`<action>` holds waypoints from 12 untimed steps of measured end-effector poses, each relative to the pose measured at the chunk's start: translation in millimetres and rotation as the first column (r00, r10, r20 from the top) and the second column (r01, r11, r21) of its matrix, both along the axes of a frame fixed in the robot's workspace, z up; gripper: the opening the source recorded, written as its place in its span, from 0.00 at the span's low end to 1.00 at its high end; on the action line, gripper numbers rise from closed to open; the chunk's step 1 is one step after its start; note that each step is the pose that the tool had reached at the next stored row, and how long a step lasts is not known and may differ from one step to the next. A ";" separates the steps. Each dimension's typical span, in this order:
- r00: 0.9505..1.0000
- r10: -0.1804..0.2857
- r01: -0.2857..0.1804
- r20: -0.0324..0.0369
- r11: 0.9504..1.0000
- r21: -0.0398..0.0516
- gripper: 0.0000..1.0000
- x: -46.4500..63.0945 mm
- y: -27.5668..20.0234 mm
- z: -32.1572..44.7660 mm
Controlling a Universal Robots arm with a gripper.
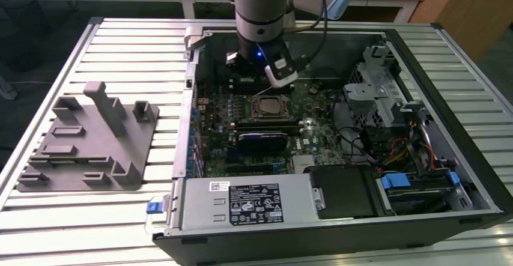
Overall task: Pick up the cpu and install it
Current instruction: 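Install the first cpu locking lever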
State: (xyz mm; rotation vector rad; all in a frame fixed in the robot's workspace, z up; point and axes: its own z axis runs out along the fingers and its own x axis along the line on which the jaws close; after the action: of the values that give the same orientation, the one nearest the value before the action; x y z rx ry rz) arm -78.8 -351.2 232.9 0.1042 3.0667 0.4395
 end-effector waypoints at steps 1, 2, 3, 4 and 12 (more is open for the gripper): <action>1.000 -0.004 0.004 0.001 1.000 0.002 0.11 0.1 -0.1 -0.7; 1.000 -0.008 0.008 0.002 1.000 0.004 0.11 0.1 -0.2 -1.4; 1.000 -0.012 0.012 0.003 1.000 0.005 0.11 0.2 -0.3 -2.1; 1.000 -0.017 0.017 0.004 1.000 0.007 0.11 0.3 -0.4 -2.7; 0.999 -0.042 0.042 0.023 0.999 0.021 0.11 1.1 -0.9 -6.4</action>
State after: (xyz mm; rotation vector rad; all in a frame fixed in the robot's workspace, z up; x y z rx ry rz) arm -77.7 -352.1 226.6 0.1631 3.0316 0.4659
